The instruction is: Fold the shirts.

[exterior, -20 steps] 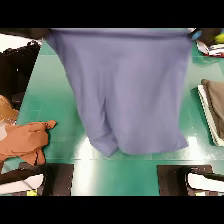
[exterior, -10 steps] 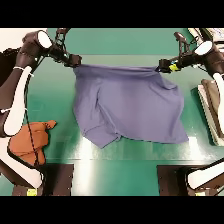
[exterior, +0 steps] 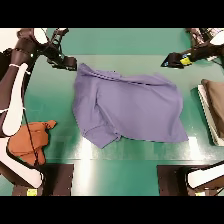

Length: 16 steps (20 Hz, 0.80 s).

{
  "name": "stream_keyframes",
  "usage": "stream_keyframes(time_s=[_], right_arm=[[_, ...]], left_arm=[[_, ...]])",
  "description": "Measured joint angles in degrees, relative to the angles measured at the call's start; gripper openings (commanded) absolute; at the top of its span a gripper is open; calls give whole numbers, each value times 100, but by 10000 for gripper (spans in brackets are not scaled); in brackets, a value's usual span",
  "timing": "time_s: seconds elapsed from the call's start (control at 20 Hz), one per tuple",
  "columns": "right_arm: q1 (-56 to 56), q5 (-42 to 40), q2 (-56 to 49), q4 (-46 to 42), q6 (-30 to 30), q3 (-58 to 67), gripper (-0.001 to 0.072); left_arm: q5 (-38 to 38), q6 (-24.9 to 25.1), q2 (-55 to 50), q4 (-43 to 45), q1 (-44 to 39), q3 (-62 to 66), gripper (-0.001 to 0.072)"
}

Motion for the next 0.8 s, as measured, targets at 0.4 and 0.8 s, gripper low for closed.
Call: stream_keyframes(time_s=[0.4, 0.8], right_arm=[[-575, 205, 1985, 0, -254, -2006, 449], [-717, -409, 3298, 13, -321, -3521, 449]], left_arm=[[-201, -448, 2391, -345, 24, -3407, 606], [1156, -885, 4457, -2050, 28, -7359, 606]])
